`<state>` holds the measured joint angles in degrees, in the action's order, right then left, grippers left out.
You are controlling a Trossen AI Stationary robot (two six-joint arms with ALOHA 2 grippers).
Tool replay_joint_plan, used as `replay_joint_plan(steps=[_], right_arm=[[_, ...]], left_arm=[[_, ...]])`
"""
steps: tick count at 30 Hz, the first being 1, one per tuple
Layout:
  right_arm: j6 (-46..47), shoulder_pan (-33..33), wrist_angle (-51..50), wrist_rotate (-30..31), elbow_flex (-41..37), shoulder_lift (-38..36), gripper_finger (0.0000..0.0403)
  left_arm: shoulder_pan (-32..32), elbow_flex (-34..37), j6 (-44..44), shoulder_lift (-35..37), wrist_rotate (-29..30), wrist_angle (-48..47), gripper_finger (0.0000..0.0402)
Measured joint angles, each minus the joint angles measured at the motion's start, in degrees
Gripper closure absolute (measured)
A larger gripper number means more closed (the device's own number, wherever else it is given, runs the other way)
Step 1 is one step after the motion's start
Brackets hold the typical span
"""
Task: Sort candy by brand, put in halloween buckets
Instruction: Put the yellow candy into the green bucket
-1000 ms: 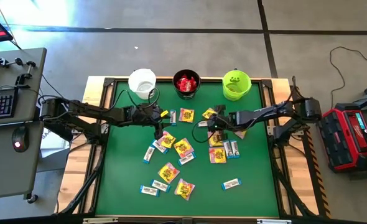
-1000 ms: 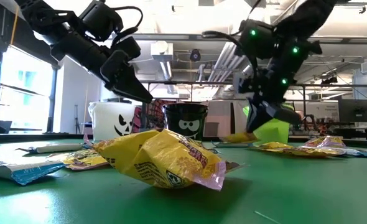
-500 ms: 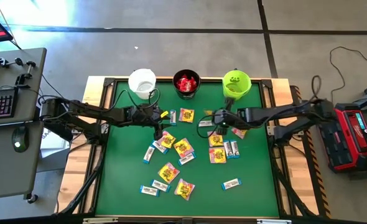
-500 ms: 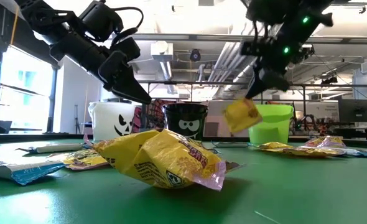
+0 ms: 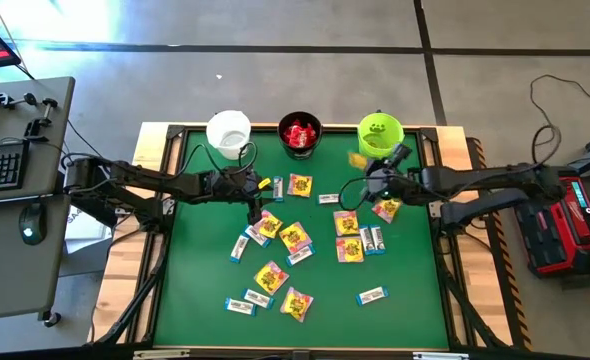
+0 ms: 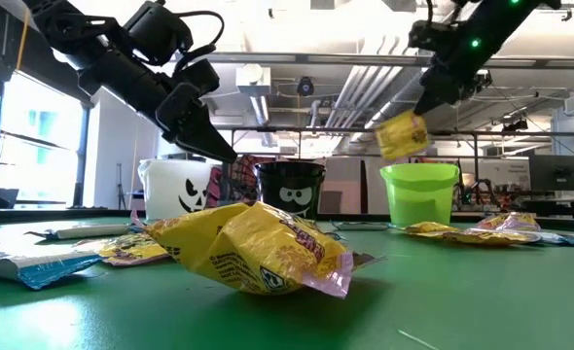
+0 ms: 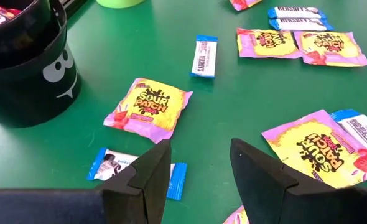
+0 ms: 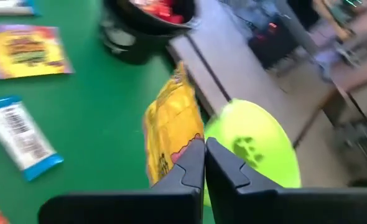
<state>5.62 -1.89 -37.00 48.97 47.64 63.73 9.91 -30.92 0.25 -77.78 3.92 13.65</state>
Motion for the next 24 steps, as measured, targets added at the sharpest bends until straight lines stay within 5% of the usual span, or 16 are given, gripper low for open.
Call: replay_joint_plan(steps=[8, 14, 24], right_arm=[[10.66, -0.22, -7.59, 8.31, 0.0, -3.95, 0.0403], [12.93, -5.22, -8.94, 9.15, 0.0, -6.66, 0.0403], [5.82, -18.93, -3.09, -1.13, -0.88, -6.72, 0.0403]], left_arm=[[0.24, 0.0, 0.0, 0.0, 0.22, -0.02, 0.0245], [0.24, 0.0, -0.01, 0.0, 0.21, -0.04, 0.0245], [0.24, 0.0, 0.37, 0.0, 0.2, -0.02, 0.0245]])
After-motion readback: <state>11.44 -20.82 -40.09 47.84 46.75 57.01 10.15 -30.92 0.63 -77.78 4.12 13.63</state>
